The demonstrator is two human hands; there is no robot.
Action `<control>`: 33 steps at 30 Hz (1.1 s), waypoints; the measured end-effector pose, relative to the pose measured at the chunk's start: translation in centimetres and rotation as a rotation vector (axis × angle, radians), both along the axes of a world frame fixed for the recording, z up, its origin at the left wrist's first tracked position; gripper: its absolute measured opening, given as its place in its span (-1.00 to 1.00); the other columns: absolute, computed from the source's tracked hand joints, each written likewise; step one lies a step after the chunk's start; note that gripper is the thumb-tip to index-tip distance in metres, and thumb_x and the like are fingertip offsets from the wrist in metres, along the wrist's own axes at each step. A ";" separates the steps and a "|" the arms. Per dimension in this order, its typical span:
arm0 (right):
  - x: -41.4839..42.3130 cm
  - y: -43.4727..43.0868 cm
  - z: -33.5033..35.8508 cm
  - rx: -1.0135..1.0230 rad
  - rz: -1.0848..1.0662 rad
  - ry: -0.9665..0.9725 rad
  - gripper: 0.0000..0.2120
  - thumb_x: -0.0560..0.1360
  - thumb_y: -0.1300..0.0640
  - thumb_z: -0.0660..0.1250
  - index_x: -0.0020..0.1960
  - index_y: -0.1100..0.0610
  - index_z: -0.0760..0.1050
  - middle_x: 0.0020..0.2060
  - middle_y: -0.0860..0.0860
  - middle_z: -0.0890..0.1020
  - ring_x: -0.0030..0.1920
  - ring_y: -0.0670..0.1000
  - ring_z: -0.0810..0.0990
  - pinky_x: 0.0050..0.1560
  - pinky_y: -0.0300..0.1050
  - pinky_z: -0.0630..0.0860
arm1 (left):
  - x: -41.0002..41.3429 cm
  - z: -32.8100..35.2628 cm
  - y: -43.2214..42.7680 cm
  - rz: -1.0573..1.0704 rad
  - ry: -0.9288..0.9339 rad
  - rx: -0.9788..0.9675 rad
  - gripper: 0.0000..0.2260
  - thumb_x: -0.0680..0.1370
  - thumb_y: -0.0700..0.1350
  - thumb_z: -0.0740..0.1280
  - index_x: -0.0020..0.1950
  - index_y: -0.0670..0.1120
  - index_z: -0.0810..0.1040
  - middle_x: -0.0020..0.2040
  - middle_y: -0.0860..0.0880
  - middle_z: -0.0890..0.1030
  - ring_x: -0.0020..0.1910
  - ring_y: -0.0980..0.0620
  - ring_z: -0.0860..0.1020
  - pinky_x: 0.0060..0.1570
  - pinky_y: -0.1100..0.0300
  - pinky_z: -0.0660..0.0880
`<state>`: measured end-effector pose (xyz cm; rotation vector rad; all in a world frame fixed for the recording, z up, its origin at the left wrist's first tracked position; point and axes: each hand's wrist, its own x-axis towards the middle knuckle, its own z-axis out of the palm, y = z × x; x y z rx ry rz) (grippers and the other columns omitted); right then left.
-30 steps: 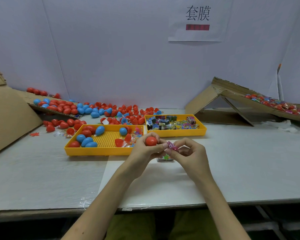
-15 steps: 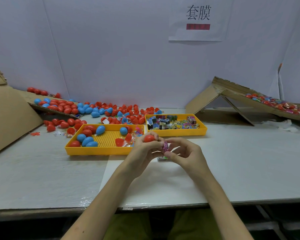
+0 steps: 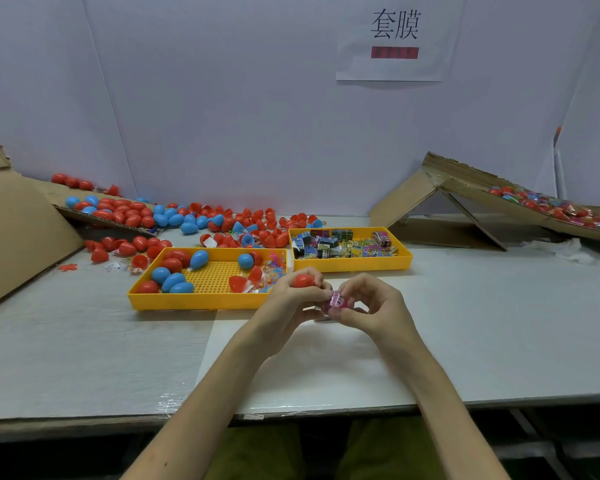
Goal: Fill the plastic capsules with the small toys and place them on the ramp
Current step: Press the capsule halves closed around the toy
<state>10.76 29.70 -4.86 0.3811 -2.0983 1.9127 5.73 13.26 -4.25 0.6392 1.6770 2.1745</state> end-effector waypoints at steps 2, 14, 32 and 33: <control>-0.1 0.1 0.0 -0.035 0.019 -0.012 -0.69 0.19 0.17 0.63 -0.16 0.01 0.58 -0.23 -0.04 0.63 -0.19 -0.02 0.54 -0.11 -0.10 0.55 | 0.0 0.0 0.0 -0.005 -0.006 0.002 -0.88 0.37 -0.23 0.41 -0.20 -0.09 0.48 -0.24 -0.05 0.58 -0.20 0.00 0.60 -0.18 0.13 0.56; 0.0 0.8 0.4 -0.312 0.313 -0.166 -0.68 0.37 0.14 0.55 0.10 0.05 0.62 -0.21 0.05 0.58 -0.21 -0.01 0.54 -0.20 -0.19 0.52 | -0.2 -0.1 -0.2 -0.114 -0.105 0.054 -0.87 0.40 -0.26 0.39 -0.22 -0.07 0.48 -0.21 -0.11 0.55 -0.19 -0.05 0.53 0.05 -0.03 0.50; -0.1 0.1 0.4 -0.264 0.273 -0.397 -0.70 0.48 0.01 0.39 0.01 0.26 0.59 -0.20 0.13 0.58 -0.18 0.04 0.56 -0.22 -0.18 0.53 | 0.0 0.0 0.0 -0.129 -0.037 0.069 -0.82 0.41 -0.33 0.36 -0.20 -0.09 0.42 -0.25 -0.08 0.54 -0.27 -0.01 0.46 -0.21 0.13 0.47; 0.0 0.2 0.5 -0.272 0.284 -0.401 -0.75 0.48 0.04 0.42 -0.02 0.24 0.59 -0.19 0.12 0.58 -0.16 0.04 0.55 -0.23 -0.19 0.53 | 0.0 0.1 0.0 -0.132 -0.042 0.082 -0.82 0.41 -0.33 0.36 -0.20 -0.09 0.41 -0.26 -0.07 0.53 -0.30 0.01 0.45 -0.21 0.13 0.51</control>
